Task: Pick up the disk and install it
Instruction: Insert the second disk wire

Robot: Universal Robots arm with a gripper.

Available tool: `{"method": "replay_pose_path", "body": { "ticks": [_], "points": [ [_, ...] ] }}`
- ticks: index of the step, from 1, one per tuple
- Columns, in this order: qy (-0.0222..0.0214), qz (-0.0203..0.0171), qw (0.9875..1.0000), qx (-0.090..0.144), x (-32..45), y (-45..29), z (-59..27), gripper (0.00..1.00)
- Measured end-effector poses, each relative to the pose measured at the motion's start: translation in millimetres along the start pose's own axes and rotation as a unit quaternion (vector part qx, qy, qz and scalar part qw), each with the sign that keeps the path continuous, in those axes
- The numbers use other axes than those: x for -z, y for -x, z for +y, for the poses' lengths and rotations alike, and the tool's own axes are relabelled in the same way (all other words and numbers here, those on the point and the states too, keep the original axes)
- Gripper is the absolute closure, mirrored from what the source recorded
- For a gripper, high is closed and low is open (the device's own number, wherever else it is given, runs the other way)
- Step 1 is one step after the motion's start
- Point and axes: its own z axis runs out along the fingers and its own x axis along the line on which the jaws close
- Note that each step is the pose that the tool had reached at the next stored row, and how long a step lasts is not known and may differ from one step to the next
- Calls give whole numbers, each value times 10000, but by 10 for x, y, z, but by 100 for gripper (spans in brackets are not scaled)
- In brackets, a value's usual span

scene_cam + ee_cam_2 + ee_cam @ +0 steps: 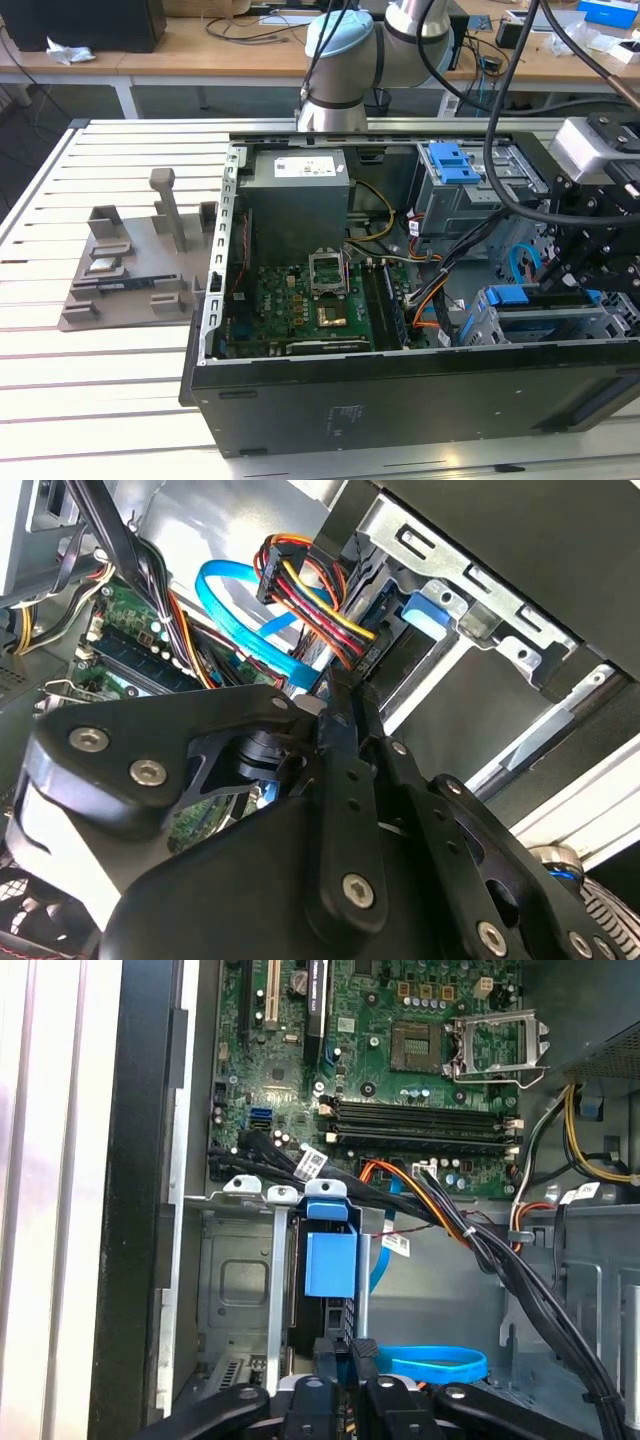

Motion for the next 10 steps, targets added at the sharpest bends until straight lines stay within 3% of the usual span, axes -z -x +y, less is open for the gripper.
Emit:
{"method": "replay_pose_path", "body": {
  "ticks": [2, 6, 9, 10],
  "points": [
    [1, 1, 10000, -1, 1, 0, 0, 76],
    [1, 3, 10000, -1, 74, 6, 6, 76],
    [0, 3, 10000, -1, 284, 60, 19, 78],
    [0, 3, 10000, -1, 317, 66, 21, 90]
  ]
}}
